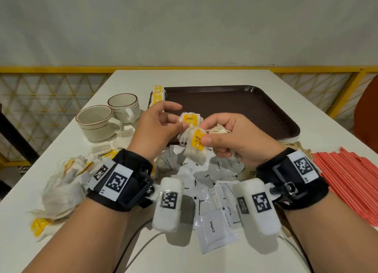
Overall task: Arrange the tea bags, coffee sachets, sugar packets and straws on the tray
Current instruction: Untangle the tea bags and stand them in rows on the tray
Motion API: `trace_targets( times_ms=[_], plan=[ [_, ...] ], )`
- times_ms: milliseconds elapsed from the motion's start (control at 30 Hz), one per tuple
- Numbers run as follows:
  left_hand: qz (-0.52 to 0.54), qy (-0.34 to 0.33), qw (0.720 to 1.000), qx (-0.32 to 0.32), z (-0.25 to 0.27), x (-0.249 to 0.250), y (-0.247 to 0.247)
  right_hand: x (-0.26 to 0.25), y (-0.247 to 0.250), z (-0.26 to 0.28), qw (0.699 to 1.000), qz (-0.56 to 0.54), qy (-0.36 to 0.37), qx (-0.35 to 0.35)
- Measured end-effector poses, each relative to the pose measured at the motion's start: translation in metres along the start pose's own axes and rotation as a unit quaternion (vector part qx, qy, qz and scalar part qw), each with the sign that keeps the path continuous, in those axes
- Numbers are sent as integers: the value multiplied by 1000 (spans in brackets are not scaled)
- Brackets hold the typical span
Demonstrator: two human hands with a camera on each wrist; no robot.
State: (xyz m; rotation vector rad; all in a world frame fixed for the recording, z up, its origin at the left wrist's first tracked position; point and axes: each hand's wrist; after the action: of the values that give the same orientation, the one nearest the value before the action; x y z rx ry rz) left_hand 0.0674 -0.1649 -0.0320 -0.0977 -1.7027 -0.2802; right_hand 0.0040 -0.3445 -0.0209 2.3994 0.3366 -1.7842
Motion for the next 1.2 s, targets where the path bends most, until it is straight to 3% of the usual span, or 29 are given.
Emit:
trace_targets(
  times_ms=[133, 267, 533, 700, 800, 967, 1100, 1200],
  plan=[
    [29, 6, 1000, -10, 0, -1, -3, 7, -3, -5, 990, 82, 10, 112],
    [52, -1, 998, -30, 3, -1, -8, 15, 0, -10, 976, 72, 3, 205],
    [95, 25, 993, -62, 6, 0, -18, 19, -2, -10, 980, 72, -25, 186],
    [-3, 5, 995, -97, 11, -3, -24, 21, -7, -14, 980, -24, -55, 192],
    [-15, -1, 998, -63, 11, -4, -25, 19, -10, -20, 977, -38, -49, 205],
    [12, 23, 1000, 13, -1, -5, -20, 17, -11, -42, 957, -149, -76, 238],
    [-53, -26, 998, 30, -15, 3, -20, 14, -7, -49, 936, -250, -59, 242],
    [-76, -25, 996, 40, -20, 4, -23, 12, -2, -46, 935, -256, -51, 241]
  ],
)
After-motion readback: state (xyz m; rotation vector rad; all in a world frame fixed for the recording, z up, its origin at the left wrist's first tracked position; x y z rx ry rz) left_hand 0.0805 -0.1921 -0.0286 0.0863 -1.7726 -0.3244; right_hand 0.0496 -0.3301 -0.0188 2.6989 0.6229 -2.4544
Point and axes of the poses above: each hand's wrist, its own z-axis away from the middle knuckle, its own y-axis out of the back of the hand, x = y × z, and after that the axes turned 8 degrees about y, right-handed
